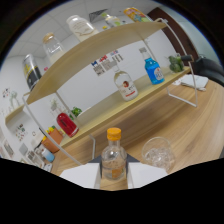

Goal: Make me a cup of Mount Fuji.

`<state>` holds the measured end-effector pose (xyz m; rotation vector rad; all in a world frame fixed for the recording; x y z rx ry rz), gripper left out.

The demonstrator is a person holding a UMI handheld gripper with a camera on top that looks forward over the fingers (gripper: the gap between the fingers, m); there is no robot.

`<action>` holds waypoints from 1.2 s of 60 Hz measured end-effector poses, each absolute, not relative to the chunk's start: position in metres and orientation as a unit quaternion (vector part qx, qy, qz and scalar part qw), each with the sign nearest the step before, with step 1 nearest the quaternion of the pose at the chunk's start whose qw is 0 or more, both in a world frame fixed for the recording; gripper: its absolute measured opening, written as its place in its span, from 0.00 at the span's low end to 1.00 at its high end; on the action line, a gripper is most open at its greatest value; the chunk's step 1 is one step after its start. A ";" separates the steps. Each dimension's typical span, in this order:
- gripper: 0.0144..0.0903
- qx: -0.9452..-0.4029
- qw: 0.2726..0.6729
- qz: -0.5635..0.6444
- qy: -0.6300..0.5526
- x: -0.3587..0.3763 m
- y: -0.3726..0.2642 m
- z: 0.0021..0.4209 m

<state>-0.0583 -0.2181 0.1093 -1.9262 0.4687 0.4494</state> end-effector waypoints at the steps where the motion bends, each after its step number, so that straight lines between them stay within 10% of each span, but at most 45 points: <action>1: 0.28 -0.801 0.522 0.201 0.211 -0.058 -0.218 0.108; 37: 0.28 -0.516 0.339 0.583 0.529 -0.056 -0.202 0.130; 48: 0.28 -0.503 0.331 0.592 0.535 -0.056 -0.201 0.128; 57: 0.28 -0.546 0.363 0.564 0.502 -0.061 -0.204 0.142; 72: 0.28 -0.710 0.557 0.335 0.273 -0.091 -0.209 0.202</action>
